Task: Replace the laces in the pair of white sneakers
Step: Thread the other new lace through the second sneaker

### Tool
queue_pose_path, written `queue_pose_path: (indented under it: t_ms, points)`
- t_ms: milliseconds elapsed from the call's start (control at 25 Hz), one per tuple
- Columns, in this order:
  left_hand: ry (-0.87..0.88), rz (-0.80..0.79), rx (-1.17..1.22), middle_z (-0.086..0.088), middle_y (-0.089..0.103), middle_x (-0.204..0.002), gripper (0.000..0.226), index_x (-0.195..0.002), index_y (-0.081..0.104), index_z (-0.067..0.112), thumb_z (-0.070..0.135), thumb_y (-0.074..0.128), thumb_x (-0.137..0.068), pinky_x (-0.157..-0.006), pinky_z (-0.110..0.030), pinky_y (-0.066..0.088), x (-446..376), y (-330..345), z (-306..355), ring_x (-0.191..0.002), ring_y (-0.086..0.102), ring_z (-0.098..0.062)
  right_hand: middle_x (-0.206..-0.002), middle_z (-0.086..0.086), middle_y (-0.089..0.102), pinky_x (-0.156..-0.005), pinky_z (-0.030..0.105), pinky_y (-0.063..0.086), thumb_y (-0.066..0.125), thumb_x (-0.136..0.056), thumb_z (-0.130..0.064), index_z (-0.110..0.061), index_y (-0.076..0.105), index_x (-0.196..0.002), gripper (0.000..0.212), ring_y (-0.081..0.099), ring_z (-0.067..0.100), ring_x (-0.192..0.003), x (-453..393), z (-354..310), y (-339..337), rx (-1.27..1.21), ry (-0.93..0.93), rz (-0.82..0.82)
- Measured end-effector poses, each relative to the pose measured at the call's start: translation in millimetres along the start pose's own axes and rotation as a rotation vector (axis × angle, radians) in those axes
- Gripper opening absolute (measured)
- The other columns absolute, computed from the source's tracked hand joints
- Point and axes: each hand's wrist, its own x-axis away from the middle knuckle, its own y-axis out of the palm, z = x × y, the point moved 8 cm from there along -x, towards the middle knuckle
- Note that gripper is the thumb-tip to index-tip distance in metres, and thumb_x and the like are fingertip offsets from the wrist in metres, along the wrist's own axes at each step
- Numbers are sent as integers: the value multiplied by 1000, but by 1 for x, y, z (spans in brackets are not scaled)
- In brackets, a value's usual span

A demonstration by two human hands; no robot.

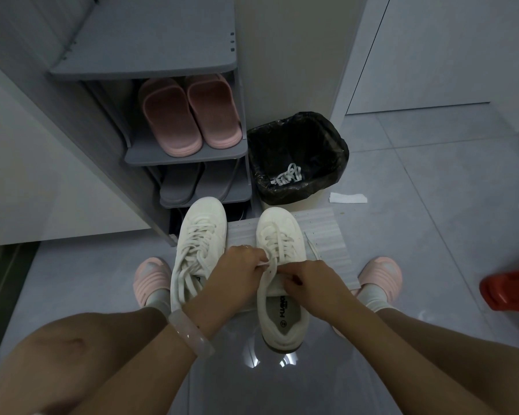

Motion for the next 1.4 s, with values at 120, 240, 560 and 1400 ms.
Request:
queue_pose_path:
  t_ms: [120,240,560,1400]
  points:
    - [-46,47,114,-9,69,-90,17,-92,68,3,14,55,-91,-65,-15,30,2,-3,-2,-85,61,-20,-70,-4,52,-63,28,43,44,-91,-18,-29,66,-112,32,48,14,-67,-1,0,-1,-21,-6,11]
    - [-97,67,182,-4,67,-82,14,-88,68,2,13,58,-89,-61,-12,29,3,-3,-6,-74,56,-12,-67,-5,49,-59,26,39,44,-92,-18,-28,66,-111,31,46,13,-66,-1,1,0,-11,-15,11]
    - [-183,-21,227,-5,65,-75,10,-79,65,4,10,62,-85,-55,-15,35,4,10,-14,-63,51,-9,-71,-5,54,-62,26,43,47,-91,-17,-32,64,-116,34,47,9,-62,-2,3,0,-67,-4,29]
    - [-377,-163,446,9,50,-82,57,-123,33,18,12,66,-77,-79,-34,51,13,20,-22,-87,62,-20,-75,-1,53,-67,20,53,37,-97,-10,-18,50,-75,27,56,7,-64,52,86,-117,-1604,334,1204]
